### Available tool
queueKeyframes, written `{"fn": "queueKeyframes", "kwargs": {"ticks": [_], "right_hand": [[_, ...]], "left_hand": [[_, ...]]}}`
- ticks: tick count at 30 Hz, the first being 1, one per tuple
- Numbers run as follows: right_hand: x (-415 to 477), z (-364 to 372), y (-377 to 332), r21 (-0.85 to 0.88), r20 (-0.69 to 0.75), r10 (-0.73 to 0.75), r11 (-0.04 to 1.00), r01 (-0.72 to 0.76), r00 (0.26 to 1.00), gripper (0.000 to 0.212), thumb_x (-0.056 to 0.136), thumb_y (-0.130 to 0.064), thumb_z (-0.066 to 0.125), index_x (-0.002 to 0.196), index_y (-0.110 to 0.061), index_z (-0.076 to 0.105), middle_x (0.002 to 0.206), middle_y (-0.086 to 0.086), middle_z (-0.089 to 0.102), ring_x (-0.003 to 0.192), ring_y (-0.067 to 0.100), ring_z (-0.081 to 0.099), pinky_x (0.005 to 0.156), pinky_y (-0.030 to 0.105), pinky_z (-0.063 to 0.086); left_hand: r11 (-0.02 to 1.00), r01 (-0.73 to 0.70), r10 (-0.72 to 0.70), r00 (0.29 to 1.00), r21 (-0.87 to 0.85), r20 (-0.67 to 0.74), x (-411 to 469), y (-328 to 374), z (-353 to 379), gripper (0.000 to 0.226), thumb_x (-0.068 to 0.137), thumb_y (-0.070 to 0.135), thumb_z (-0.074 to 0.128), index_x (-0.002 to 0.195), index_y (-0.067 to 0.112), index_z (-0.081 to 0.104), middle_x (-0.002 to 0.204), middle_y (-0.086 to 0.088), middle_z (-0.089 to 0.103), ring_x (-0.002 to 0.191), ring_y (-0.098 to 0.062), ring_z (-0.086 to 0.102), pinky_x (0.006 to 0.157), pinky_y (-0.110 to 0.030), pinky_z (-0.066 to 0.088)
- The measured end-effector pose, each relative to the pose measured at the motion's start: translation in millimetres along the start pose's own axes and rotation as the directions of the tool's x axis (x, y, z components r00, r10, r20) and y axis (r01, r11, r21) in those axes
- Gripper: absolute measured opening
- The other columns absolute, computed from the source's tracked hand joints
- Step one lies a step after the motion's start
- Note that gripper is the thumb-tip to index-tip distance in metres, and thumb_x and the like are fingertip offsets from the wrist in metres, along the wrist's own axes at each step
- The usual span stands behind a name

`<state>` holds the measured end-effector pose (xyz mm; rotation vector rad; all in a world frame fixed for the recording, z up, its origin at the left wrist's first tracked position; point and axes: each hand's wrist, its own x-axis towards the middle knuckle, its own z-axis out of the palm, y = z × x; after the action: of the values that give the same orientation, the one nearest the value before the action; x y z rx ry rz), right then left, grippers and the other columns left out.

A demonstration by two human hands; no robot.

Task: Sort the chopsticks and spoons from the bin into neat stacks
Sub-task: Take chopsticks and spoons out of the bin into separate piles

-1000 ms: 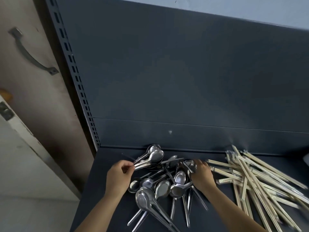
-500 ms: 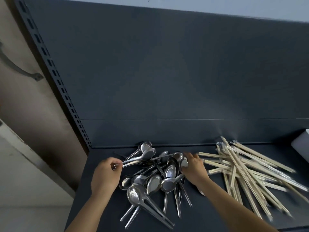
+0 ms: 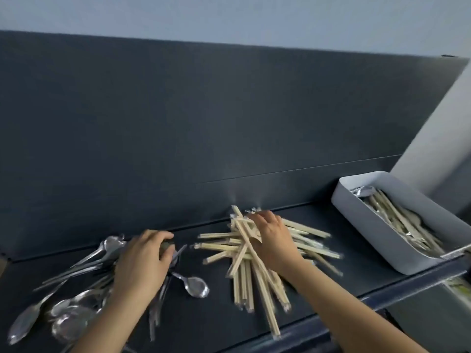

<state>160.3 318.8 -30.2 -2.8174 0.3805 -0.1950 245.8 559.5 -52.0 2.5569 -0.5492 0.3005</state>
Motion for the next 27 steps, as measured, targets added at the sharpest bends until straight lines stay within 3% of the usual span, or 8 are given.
{"fn": "queueKeyframes", "kwargs": {"ticks": [4,9,15,27], "right_hand": [[-29,-49,96,-0.015,-0.035,0.048,0.999,-0.048,0.998,0.054,0.091,-0.017,0.052,0.142,-0.023,0.035,0.138,0.001,0.04,0.125,0.026,0.037,0.103,0.035,0.033],[-59,-100,207,-0.022,-0.09,0.088,0.996,-0.09,0.992,0.052,0.091,-0.017,0.05,0.142,-0.02,0.036,0.136,0.004,0.043,0.125,0.027,0.038,0.103,0.036,0.034],[-83,-139,313,-0.001,-0.122,0.209,0.978,-0.211,0.97,0.05,0.092,-0.017,0.051,0.14,-0.021,0.039,0.135,0.002,0.043,0.122,0.025,0.041,0.095,0.032,0.037],[-39,-152,452,-0.034,0.06,0.452,0.892,-0.451,0.89,0.049,0.092,-0.027,0.053,0.139,-0.021,0.039,0.136,0.004,0.044,0.121,0.025,0.044,0.097,0.032,0.04]], "left_hand": [[0.997,-0.065,0.064,0.998,0.04,0.026,-11,105,39,0.021,0.081,0.024,0.071,0.101,0.021,0.069,0.101,0.003,0.066,0.093,-0.027,0.06,0.071,-0.037,0.05],[0.988,-0.153,0.149,0.983,0.032,0.103,-14,217,86,0.028,0.079,0.02,0.073,0.106,0.016,0.069,0.108,-0.005,0.066,0.1,-0.031,0.059,0.083,-0.041,0.049],[0.962,-0.271,0.272,0.947,-0.03,0.174,-6,321,132,0.034,0.086,0.031,0.064,0.118,0.021,0.062,0.116,0.004,0.061,0.108,-0.021,0.055,0.088,-0.036,0.047],[0.887,-0.406,0.453,0.856,-0.219,0.25,67,459,248,0.039,0.092,0.036,0.053,0.13,0.027,0.051,0.129,0.011,0.051,0.118,-0.011,0.046,0.095,-0.027,0.043]]}}
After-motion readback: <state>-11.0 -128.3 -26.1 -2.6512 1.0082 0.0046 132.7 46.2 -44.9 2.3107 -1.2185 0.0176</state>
